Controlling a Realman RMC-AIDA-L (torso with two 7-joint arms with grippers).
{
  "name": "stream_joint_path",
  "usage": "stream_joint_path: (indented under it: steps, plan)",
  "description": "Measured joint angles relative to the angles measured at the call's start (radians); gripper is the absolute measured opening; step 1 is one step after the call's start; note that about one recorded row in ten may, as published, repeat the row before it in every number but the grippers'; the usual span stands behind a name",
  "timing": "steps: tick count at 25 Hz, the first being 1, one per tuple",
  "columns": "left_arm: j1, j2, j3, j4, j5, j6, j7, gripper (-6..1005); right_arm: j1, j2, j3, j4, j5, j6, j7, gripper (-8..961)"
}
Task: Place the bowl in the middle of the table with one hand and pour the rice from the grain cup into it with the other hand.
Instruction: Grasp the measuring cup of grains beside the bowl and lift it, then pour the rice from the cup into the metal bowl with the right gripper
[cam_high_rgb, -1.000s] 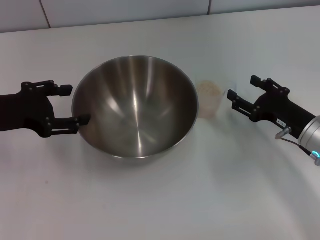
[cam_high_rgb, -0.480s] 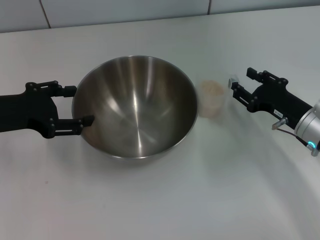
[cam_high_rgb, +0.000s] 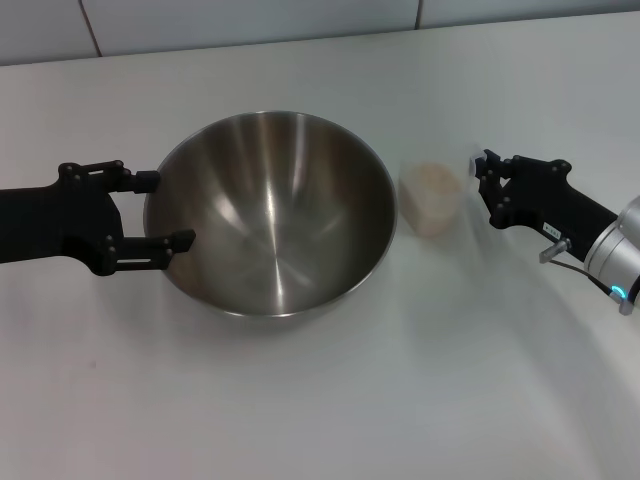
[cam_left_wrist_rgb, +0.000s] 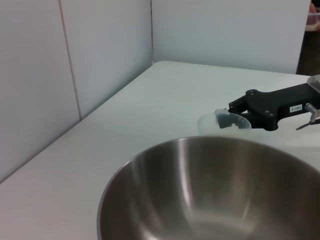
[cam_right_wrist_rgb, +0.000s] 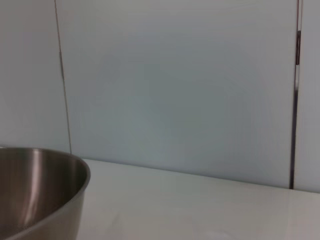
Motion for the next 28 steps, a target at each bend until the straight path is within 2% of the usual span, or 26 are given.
stream_joint_path:
  steps: [6,15,20,25,26,28]
  plan:
    - [-0.001,0.0,0.002,0.0,0.0,0.0,0.0,811,0.001,0.001,0.004,0.011,0.0,-0.001,-0.026,11]
    - [-0.001,0.002,0.003,0.002,0.0,0.004,-0.001,812,-0.003,0.001,0.089,0.01,0.0,-0.025,-0.037,7]
    - [-0.002,0.002,0.003,0.003,0.0,0.016,-0.001,812,-0.008,-0.001,0.134,0.004,0.0,-0.112,-0.052,8]
    - [-0.002,0.002,0.003,0.007,0.0,0.023,-0.001,812,-0.009,-0.001,0.184,0.041,0.0,-0.257,-0.241,10]
    - [-0.002,0.002,0.003,0.007,0.0,0.023,-0.001,811,-0.003,-0.001,0.204,0.087,0.0,-0.309,-0.364,10]
    - [-0.002,0.001,0.003,0.011,0.0,0.033,-0.001,811,0.002,-0.001,0.21,0.111,0.0,-0.331,-0.428,11]
